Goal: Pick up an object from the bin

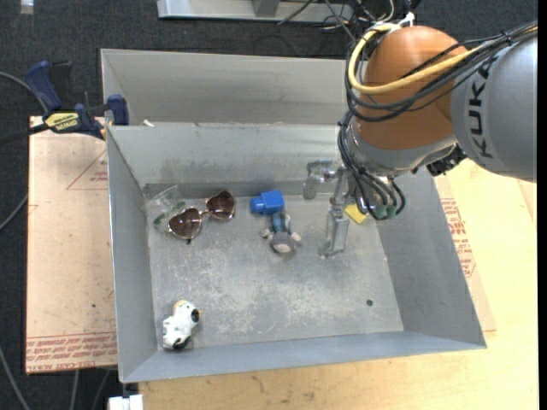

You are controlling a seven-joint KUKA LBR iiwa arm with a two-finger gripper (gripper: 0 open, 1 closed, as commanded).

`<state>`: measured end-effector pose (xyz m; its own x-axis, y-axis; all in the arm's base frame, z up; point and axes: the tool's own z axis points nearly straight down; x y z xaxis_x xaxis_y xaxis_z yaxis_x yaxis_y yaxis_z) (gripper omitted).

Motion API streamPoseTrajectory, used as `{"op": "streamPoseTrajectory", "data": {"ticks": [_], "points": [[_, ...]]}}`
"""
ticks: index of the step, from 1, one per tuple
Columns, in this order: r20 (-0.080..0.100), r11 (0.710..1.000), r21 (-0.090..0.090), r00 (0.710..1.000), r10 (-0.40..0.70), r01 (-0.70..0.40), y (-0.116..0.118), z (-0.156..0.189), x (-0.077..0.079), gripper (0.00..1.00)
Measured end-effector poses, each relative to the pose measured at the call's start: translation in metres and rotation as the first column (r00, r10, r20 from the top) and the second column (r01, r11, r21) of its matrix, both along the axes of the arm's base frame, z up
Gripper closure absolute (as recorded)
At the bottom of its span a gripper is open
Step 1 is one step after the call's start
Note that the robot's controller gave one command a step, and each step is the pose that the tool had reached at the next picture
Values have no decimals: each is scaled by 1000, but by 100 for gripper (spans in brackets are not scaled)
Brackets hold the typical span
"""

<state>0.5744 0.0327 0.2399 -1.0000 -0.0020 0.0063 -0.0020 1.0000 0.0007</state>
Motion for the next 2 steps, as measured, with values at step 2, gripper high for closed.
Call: {"op": "streamPoseTrajectory", "data": {"ticks": [2], "points": [[14,996,2,995,-94,94,8,-59,38,0]]}}
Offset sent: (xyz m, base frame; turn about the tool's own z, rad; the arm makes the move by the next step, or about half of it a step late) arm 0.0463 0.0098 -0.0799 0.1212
